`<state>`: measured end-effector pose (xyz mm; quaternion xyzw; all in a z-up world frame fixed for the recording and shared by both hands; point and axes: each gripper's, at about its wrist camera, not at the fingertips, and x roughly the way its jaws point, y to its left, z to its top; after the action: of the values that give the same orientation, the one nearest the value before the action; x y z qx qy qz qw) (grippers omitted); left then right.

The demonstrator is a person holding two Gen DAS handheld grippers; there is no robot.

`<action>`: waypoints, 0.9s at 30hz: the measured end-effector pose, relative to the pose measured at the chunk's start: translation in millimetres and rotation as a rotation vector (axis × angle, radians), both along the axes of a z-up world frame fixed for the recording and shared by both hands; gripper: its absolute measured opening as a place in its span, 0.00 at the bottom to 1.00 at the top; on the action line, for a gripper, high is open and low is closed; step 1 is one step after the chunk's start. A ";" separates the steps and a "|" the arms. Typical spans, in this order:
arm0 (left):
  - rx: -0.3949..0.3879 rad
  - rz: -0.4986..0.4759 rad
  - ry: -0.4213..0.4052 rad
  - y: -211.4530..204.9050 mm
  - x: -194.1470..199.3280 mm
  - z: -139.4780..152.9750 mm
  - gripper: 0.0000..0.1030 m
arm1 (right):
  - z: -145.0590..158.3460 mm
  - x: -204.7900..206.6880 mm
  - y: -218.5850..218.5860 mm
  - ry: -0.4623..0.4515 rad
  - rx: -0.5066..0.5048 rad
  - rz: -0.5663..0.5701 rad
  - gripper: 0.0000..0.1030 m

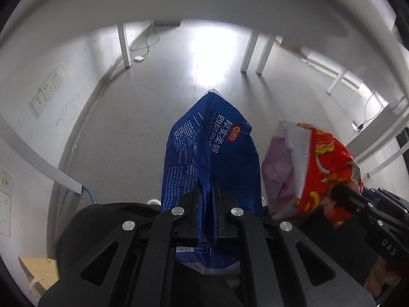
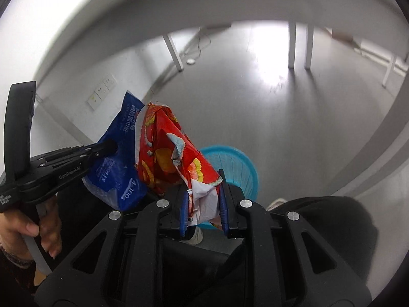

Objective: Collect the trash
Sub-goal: 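Lift both bags and carry them down over the blue wastebasket, then open both tools to drop the blue and red bags into the wastebasket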

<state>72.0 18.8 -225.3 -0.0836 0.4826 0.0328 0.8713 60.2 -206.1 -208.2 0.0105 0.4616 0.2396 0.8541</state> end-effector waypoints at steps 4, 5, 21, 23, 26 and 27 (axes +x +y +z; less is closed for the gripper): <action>-0.036 0.030 0.064 8.5 21.2 -27.4 0.04 | -32.2 19.8 9.5 0.063 -0.019 -0.013 0.18; -0.013 0.031 0.069 8.4 25.4 -32.6 0.04 | -40.4 24.2 11.2 0.086 -0.019 -0.017 0.18; 0.039 0.060 0.193 -0.3 90.3 -80.3 0.05 | -132.9 96.4 40.4 0.311 -0.130 -0.121 0.18; 0.031 0.057 0.211 0.2 92.6 -85.9 0.05 | -140.8 104.0 45.6 0.333 -0.131 -0.133 0.18; 0.017 0.059 0.221 4.2 92.9 -88.4 0.05 | -149.6 109.0 50.2 0.353 -0.132 -0.137 0.18; 0.011 0.062 0.222 5.4 92.5 -87.8 0.05 | -150.8 112.2 51.5 0.357 -0.130 -0.138 0.19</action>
<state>164.5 24.1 -313.2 -0.0893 0.5731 0.0713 0.8115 172.4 -154.6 -359.0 0.0292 0.6184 0.1446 0.7719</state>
